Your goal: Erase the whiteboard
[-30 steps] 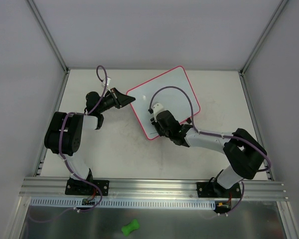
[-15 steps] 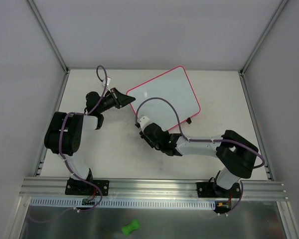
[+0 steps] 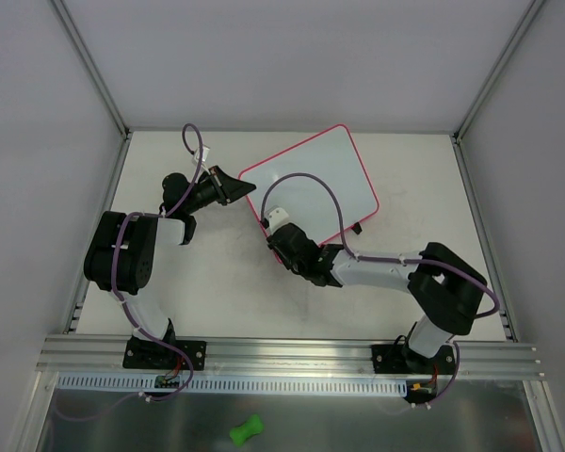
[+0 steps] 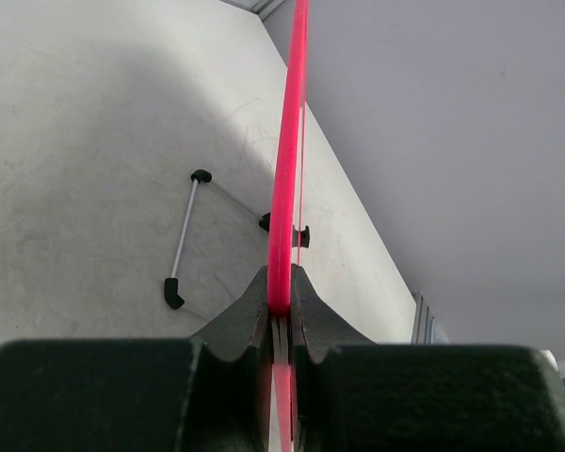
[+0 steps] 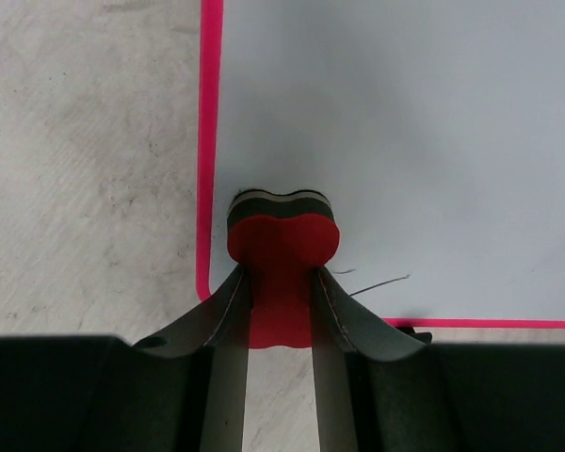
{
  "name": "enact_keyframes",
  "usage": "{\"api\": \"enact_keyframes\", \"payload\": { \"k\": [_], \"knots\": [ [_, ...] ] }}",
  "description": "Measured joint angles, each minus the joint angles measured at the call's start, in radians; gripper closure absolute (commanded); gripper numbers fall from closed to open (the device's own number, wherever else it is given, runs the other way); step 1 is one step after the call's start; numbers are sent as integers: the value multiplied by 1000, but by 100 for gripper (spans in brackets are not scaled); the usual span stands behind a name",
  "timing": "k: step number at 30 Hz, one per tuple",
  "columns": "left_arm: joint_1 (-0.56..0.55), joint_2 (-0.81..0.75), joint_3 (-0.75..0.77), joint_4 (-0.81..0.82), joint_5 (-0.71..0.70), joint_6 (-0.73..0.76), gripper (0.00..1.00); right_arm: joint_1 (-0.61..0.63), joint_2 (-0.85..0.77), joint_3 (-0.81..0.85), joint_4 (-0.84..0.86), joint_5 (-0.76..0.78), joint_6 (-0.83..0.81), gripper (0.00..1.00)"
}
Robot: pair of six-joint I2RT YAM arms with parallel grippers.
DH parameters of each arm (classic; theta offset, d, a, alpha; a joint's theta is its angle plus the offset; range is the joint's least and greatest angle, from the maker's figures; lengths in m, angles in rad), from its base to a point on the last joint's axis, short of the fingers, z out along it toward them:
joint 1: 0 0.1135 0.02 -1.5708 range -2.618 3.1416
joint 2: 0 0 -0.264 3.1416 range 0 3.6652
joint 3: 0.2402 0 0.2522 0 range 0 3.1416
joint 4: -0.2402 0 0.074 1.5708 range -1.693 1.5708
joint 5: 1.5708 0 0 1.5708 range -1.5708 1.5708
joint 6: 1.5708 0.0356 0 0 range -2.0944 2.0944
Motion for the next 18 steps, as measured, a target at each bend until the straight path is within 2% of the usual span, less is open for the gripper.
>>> {"api": "enact_keyframes", "payload": {
  "k": [11, 18],
  "knots": [
    [0, 0, 0, -2, -8, 6, 100, -113, -17, 3, 4, -19, 58, 100],
    [0, 0, 0, -2, -8, 6, 100, -235, -29, -13, 56, 72, 60, 100]
  ]
}}
